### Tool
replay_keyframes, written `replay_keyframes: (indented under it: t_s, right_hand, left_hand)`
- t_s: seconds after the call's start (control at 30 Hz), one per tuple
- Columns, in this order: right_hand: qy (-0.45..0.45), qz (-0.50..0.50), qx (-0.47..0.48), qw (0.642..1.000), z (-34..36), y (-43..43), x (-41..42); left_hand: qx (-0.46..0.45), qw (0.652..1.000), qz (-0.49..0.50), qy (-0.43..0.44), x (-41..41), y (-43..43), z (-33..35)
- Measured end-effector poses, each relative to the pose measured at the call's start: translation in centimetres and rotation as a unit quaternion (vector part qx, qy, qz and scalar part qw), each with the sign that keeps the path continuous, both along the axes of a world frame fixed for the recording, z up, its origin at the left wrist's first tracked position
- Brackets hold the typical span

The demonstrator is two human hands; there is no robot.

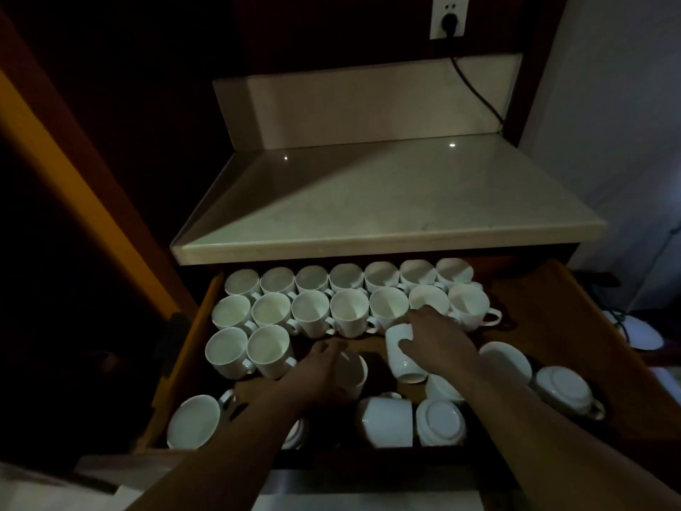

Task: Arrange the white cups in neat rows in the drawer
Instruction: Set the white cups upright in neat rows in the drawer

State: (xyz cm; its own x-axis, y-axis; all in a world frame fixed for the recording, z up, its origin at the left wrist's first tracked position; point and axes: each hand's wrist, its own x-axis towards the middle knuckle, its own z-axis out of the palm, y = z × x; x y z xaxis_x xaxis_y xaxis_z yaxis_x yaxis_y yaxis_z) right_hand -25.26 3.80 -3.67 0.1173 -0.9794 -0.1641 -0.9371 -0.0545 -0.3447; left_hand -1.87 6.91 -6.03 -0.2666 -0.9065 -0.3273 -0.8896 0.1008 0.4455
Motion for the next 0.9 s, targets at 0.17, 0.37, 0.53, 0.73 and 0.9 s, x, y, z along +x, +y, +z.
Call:
replay_keyframes:
  t_s: [0.17, 0.37, 0.53, 0.73, 0.9]
  right_hand:
    - [0.072, 0.037, 0.022, 0.996, -0.9, -0.9, -0.7]
    - [0.058, 0.021, 0.042, 0.997, -1.2, -1.4, -0.6]
    - [0.015, 0.007, 0.06, 0.998, -0.9, -1.3, 0.0]
    - [-0.005, 0.074, 0.048, 0.996, -0.2, -0.3, -0.5]
    - [0.04, 0.127, 0.012, 0.991, -0.2, 1.2, -0.8]
  left_hand:
    - [-0.016, 0.993, -0.052, -0.11, -0.8, 0.2, 0.4]
    - [-0.038, 0.986, -0.024, -0.159, 0.0, 0.7, -0.4]
    - [-0.051, 0.988, -0.026, -0.141, 0.2, 0.8, -0.3]
    - [-0.047, 0.991, -0.026, -0.125, 0.4, 0.9, -0.3]
    - [-0.041, 0.991, -0.037, -0.119, 0.9, 0.3, -0.3]
